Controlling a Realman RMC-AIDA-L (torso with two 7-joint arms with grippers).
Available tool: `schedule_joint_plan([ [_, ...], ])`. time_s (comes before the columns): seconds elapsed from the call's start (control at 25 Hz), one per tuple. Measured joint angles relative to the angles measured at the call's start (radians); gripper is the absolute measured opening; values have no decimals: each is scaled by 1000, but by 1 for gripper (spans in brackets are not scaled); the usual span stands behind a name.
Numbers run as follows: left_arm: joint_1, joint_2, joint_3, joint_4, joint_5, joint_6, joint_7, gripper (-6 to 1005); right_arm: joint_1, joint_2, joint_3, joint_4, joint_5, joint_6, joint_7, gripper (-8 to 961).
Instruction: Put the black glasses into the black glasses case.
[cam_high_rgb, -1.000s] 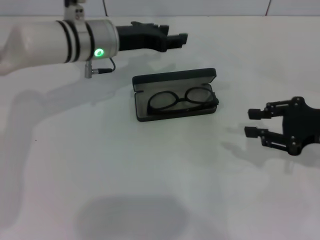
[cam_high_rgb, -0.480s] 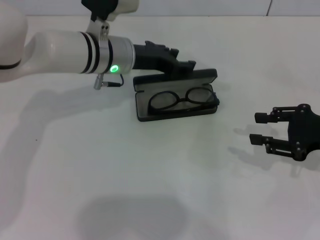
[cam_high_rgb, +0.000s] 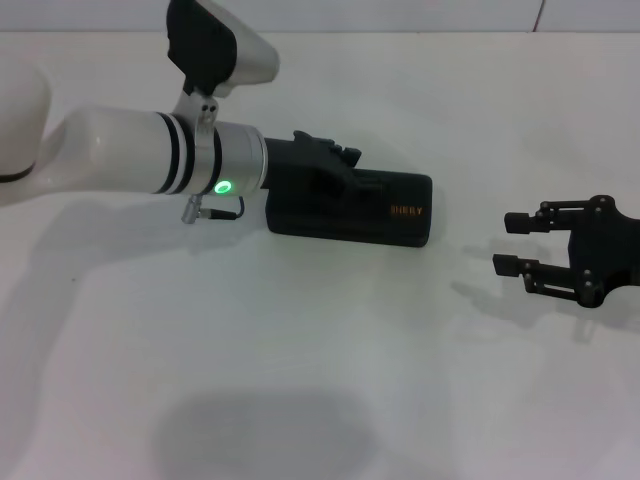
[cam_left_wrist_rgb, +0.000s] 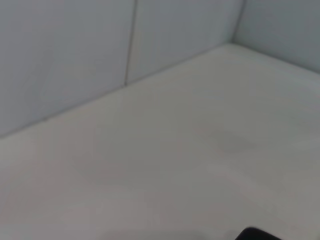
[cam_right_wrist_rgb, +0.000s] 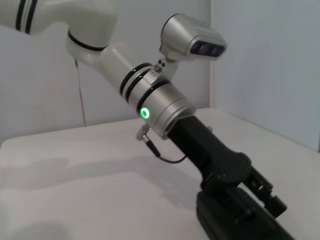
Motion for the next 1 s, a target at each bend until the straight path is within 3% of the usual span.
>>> schedule_joint_plan([
  [0.2,17,-1,22,-4,-56,2,47,608,5,3,3,-4,3,6,1,504],
  [0.32,52,2,19,19,-178,77,156,608,8,4,3,-9,7,-5,0,509],
  [0.48,151,14,-16,91,-398,345,395,609,23,7,3,-10,16,-41,-2,515],
  [0.64,238,25,-112,139,-440,634,527,610,37,18,4,-13,41,-95,-42,522],
  [0.72,282,48,-171,136,-430,771,582,610,46,25,4,-13,60,-124,-92,525],
  [0.88,337,87,-203,78,-420,854,659,610,73,32,-5,35,124,-172,-203,531],
  [1.0,358,97,-207,42,-403,872,690,611,96,33,-7,101,170,-223,-276,656],
])
